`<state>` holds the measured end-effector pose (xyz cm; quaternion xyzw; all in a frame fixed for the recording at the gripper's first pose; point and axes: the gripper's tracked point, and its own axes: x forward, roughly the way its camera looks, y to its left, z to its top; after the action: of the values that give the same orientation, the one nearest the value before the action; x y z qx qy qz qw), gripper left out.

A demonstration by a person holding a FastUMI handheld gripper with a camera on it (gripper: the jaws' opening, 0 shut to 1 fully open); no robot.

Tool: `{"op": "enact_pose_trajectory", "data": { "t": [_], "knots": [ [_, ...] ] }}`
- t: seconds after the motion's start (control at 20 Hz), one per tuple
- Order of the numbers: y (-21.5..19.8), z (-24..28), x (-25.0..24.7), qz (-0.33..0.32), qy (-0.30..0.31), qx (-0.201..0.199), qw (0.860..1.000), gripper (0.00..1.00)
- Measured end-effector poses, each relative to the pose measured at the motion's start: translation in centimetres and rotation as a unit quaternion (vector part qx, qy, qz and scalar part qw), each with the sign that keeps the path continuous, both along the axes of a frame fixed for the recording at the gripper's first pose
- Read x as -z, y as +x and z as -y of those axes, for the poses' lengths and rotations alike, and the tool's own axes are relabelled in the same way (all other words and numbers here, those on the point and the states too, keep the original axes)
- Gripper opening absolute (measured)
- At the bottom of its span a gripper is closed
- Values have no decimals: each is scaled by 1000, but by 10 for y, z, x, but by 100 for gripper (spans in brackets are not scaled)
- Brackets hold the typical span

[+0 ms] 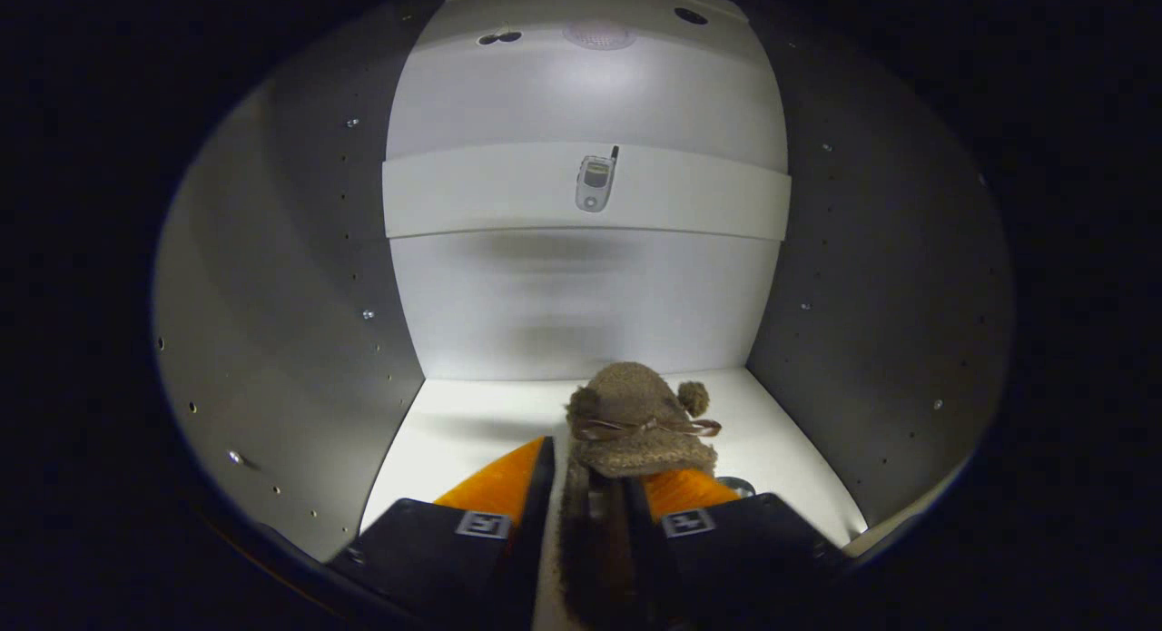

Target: Open the shoe cabinet door, grab the shoes and put them into the shoe cabinet, then close the shoe cabinet door.

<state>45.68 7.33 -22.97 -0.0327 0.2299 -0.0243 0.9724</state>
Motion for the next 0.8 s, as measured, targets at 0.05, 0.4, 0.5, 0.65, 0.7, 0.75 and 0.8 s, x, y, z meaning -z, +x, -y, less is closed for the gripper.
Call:
{"op": "enact_pose_trajectory", "data": {
  "t": [0.05,0.4,0.5,0.65,0.7,0.75,0.8],
  "knots": [
    [-4,-1,1,-3,-2,0,1000,57],
    [-31,-6,-15,12,-6,-4,1000,92],
    [-41,-4,-23,15,-9,1,1000,97],
    [-56,-2,-38,34,-6,8,999,99],
    [-64,-2,-44,39,-3,9,999,99],
    [-73,-3,-49,43,0,8,999,99],
    [-83,-4,-56,48,0,6,999,99]
  ]
}}
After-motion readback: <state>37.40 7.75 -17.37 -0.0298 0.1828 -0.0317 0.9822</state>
